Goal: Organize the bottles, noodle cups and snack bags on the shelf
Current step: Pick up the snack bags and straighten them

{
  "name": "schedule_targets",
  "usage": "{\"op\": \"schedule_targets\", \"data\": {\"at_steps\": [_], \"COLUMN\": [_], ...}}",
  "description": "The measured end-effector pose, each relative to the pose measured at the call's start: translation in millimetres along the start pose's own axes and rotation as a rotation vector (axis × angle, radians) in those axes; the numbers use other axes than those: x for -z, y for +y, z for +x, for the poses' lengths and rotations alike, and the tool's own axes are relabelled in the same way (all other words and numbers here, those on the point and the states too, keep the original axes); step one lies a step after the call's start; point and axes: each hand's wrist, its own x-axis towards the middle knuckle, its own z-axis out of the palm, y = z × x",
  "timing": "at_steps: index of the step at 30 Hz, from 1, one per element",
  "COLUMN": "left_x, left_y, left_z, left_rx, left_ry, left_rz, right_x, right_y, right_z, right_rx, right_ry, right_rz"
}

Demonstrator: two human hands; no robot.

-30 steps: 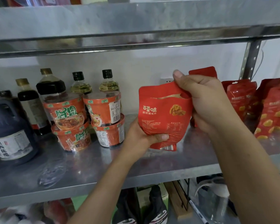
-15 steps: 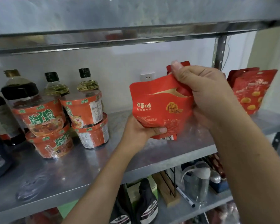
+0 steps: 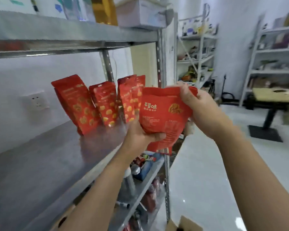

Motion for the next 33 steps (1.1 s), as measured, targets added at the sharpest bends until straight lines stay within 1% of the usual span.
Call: {"op": "schedule_targets", "data": {"at_steps": [5,7,11,14,17,22,25,29,33], "left_x": [-73.9,-98.5,-135.6,-151.4,-163.1,-179.0,-198.2,-231.5,-264.6], "left_y": [-29.4,-44.4,-89.4,-135.8,-179.8,-240.9,-274.9,-329.7,-396.5], "left_z": [6.1,0.0,-24.2,-43.1,-53.9,-54.5,-47.8,-37.5,-31.5], "left_rx": [0.115,0.175,0.333,0.474,0.587,0.733,0.814,0.882,0.984], "left_ry": [-0.253,-0.337,-0.472,-0.535,-0.534,-0.511,-0.475,-0.478,-0.458], "left_rz": [-0.029,-0.039,-0.115,-0.106,-0.051,0.037,0.053,0.127,0.194], "right_x": [71.8,88.4,103.3,105.9,106.2,109.6,113.7,120.1,125.8], "right_y": [31.6,46.1,94.9,144.0,197.2,290.8,353.3,443.3,534.5], "right_z": [-34.9,-49.4,-75.1,-91.2,-99.7,-106.3,-116.6,-131.3,-143.5], "right_rx": [-0.223,-0.305,-0.494,-0.620,-0.709,-0.803,-0.880,-0.972,-1.035], "right_ry": [0.172,0.217,0.221,0.158,0.094,0.004,0.034,0.086,0.080], "right_rz": [-0.217,-0.255,-0.314,-0.363,-0.375,-0.357,-0.345,-0.293,-0.260]}}
